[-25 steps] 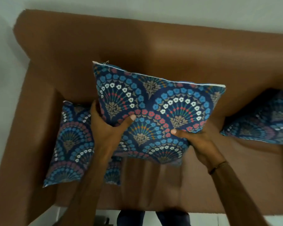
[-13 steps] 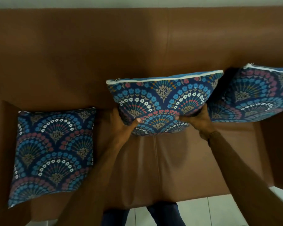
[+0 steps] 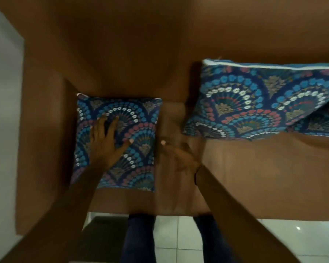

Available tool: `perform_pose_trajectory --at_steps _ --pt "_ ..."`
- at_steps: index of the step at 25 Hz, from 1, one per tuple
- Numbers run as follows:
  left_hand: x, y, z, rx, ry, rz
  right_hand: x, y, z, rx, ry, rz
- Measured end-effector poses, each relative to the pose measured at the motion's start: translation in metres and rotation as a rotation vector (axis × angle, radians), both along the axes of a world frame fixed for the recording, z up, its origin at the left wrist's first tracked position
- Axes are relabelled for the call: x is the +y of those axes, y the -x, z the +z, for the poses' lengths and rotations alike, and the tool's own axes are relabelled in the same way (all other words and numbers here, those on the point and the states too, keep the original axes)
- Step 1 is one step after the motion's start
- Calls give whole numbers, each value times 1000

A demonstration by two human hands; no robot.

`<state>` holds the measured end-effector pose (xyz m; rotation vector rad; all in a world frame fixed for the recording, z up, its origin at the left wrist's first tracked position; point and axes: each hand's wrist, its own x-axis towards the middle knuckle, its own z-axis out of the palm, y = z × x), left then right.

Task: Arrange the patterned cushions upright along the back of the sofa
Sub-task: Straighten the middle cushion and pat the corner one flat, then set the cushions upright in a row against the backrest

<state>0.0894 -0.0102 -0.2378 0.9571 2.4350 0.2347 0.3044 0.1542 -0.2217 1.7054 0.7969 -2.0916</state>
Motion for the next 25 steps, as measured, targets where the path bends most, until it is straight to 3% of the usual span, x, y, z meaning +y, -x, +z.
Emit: perform_pose_trajectory --at_steps 4,6,8,10,13,15,17,21,25 --pt "-24 58 -7 -249 -62 436 -45 99 -14 188 -44 108" --pt "-27 80 -13 -460 -161 602 -51 115 -23 137 -53 65" --pt "-23 89 -10 -554 -178 660 -52 117 -20 98 -114 41" --pt "-25 91 2 -556 -283 647 -56 112 -7 92 -265 -61" --pt "-34 94 32 -357 -547 534 -57 112 17 201 -588 -210" --pt "-26 112 44 -262 -590 413 -47 129 23 296 -766 -188" --pt "-4 130 48 -364 -533 357 -30 151 25 349 -861 -136" --pt "11 142 37 -463 -535 277 -6 161 13 319 -885 0" --pt "-10 135 26 -356 -550 380 -11 162 -3 272 -763 69"
